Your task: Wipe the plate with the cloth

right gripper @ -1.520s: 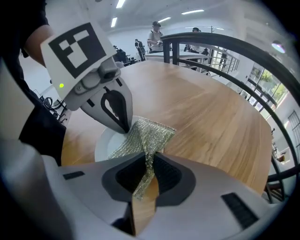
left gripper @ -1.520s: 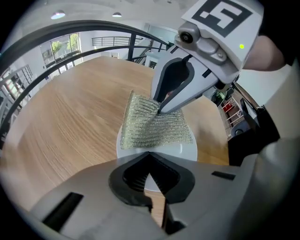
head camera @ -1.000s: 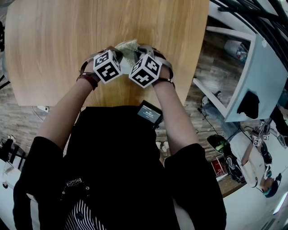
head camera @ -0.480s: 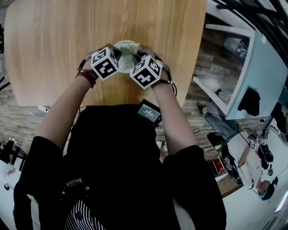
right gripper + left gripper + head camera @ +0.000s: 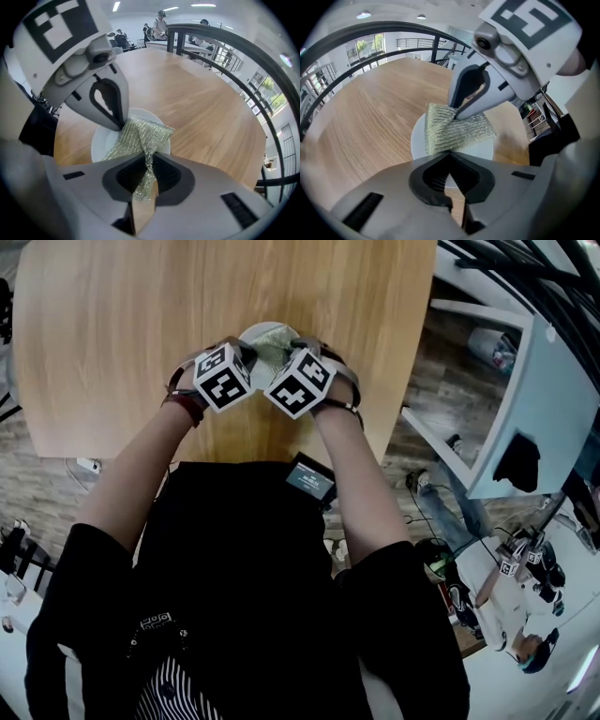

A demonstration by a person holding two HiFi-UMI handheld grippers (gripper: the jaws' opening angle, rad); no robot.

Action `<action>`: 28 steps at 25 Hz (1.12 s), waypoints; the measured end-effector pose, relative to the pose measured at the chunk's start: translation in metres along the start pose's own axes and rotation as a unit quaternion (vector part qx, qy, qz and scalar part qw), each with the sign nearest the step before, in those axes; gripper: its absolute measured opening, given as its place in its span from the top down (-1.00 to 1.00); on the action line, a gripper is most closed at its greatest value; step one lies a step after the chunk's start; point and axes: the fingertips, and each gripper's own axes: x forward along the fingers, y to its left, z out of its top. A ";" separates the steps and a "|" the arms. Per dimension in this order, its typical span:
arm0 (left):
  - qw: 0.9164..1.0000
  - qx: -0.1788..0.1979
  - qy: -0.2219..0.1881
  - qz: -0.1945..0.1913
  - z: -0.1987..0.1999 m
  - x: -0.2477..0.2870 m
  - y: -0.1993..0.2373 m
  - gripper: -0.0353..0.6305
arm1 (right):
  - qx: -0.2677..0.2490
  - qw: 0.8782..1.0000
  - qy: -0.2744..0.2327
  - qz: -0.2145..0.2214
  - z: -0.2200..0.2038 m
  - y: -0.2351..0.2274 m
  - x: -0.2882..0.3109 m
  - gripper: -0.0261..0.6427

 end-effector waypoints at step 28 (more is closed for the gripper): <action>1.000 -0.012 -0.007 0.003 0.004 0.004 -0.006 0.90 | 0.033 0.999 -0.019 -0.011 -0.009 0.014 -0.004 0.78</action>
